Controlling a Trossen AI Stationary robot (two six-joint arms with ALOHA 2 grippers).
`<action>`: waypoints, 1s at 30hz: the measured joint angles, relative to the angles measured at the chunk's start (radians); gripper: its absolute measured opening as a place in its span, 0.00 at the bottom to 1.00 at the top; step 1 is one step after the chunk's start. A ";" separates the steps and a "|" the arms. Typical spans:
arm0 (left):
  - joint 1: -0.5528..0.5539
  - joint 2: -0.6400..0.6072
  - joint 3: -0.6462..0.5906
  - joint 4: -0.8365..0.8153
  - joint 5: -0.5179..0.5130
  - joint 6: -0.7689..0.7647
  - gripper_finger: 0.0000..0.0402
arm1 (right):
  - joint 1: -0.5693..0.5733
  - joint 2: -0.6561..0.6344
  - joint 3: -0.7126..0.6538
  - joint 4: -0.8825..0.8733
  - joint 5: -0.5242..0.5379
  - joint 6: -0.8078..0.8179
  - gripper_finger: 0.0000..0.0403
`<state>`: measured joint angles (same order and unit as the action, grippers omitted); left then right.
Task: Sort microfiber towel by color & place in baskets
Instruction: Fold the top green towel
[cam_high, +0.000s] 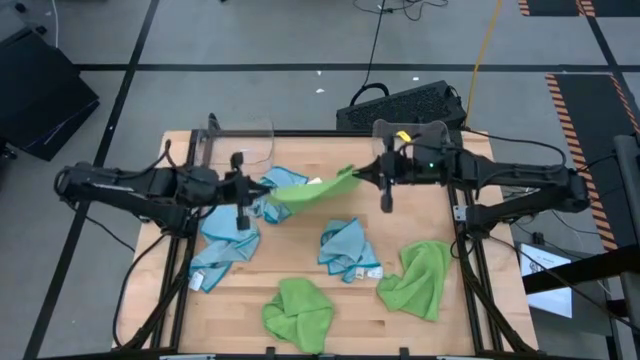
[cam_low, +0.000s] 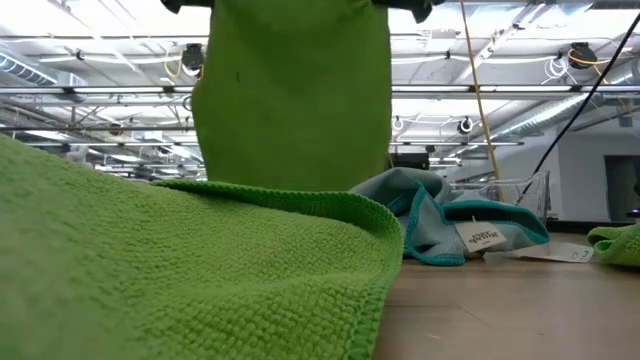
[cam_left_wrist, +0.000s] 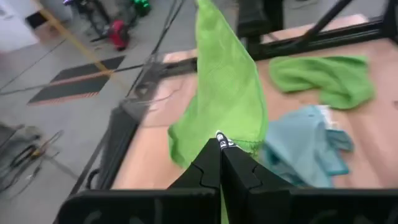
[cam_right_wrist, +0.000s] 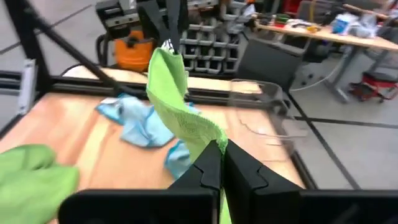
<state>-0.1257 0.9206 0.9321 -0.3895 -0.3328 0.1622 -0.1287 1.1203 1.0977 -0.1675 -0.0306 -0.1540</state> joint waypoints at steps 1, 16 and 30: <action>-0.014 0.004 0.000 0.017 -0.008 0.000 0.00 | 0.005 -0.006 0.000 0.010 0.001 -0.006 0.00; 0.364 0.108 0.000 0.459 0.001 0.320 0.00 | -0.165 0.037 0.000 0.274 0.186 -0.104 0.00; 0.630 0.106 0.010 0.637 0.539 0.090 0.00 | -0.329 0.043 0.000 0.304 -0.148 0.059 0.00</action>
<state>0.5045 1.0263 0.9424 0.2477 0.2062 0.2523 -0.4573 1.1632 1.0981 0.1365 -0.1783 -0.0950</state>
